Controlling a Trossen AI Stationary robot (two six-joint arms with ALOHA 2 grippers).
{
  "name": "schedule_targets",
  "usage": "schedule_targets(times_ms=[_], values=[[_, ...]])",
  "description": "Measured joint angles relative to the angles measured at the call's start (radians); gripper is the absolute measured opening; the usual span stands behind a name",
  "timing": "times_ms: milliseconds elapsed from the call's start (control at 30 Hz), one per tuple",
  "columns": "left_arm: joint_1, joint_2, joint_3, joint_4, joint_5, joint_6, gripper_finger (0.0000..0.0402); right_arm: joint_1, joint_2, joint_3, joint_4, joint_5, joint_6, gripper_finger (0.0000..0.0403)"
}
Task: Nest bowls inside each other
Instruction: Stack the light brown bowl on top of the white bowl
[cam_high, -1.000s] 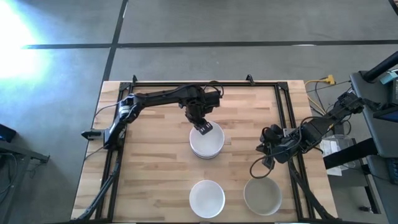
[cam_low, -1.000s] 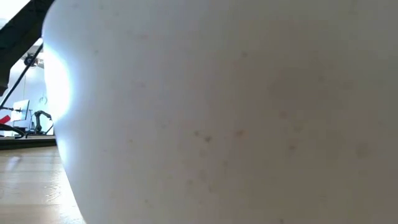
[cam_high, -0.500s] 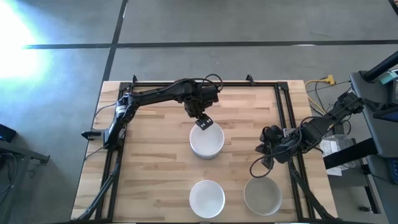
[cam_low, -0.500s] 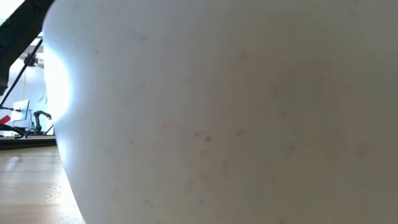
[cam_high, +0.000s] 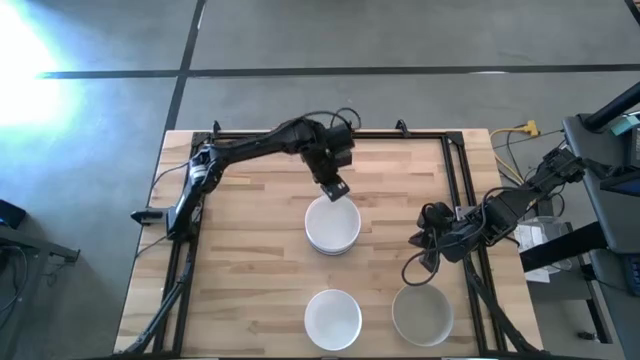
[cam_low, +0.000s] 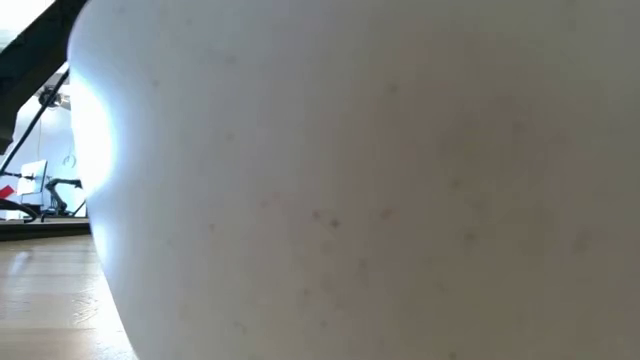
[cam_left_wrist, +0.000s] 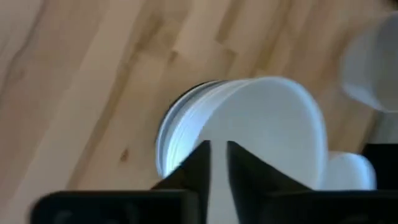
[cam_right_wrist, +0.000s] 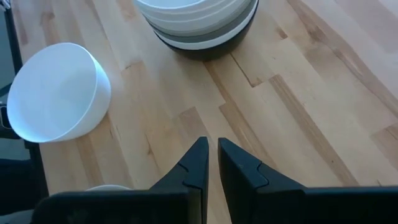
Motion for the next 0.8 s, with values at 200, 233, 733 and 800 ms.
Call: schedule_targets(times_ms=[200, 233, 733, 800], values=[[0.080, 0.002, -0.020, 0.051, 0.248, 0.047, 0.0010, 0.000, 0.000, 0.000, 0.000, 0.000, 0.000, 0.0031], [0.094, 0.002, -0.027, 0.054, 0.297, 0.046, 0.0009, 0.000, 0.000, 0.000, 0.001, 0.000, 0.000, 0.0031], [0.138, 0.003, -0.260, 0.174, 0.674, 0.074, 0.0000, 0.000, 0.000, 0.000, 0.004, 0.000, 0.007, 0.0031], [0.141, 0.003, -0.291, 0.187, 0.674, 0.074, 0.0000, 0.000, 0.000, 0.000, 0.005, 0.000, 0.007, 0.0031]])
